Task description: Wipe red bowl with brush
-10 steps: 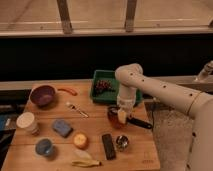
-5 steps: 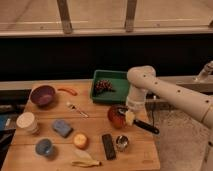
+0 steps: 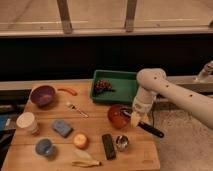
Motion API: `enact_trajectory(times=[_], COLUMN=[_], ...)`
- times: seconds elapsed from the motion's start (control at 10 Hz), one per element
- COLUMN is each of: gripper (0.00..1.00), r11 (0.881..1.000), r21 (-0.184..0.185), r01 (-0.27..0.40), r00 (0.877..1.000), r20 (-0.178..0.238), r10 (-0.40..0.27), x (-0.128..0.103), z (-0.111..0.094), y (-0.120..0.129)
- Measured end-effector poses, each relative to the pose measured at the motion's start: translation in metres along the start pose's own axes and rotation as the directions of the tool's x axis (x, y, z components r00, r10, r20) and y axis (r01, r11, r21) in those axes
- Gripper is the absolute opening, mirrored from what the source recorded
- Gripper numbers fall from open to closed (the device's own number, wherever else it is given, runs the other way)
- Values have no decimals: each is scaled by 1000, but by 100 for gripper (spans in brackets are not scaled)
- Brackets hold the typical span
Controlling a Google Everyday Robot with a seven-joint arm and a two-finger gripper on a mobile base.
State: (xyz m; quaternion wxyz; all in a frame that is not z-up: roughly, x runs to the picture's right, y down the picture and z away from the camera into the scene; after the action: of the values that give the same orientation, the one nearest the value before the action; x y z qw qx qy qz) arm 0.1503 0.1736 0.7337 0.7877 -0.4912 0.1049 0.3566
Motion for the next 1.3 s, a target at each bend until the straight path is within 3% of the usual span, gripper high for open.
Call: enact_trajectory(times=[0.7,1.1,1.3], gripper=[0,0,0], r11=[998,993,992], r21=[-55,-73,-76], r01=[37,88,103], r00=[999,996,994], r20=[-7,-9,-13], r10=[-37,-89,-105], x=[-28,-51,-50], z=[22,31,36], y=[-5,6,13])
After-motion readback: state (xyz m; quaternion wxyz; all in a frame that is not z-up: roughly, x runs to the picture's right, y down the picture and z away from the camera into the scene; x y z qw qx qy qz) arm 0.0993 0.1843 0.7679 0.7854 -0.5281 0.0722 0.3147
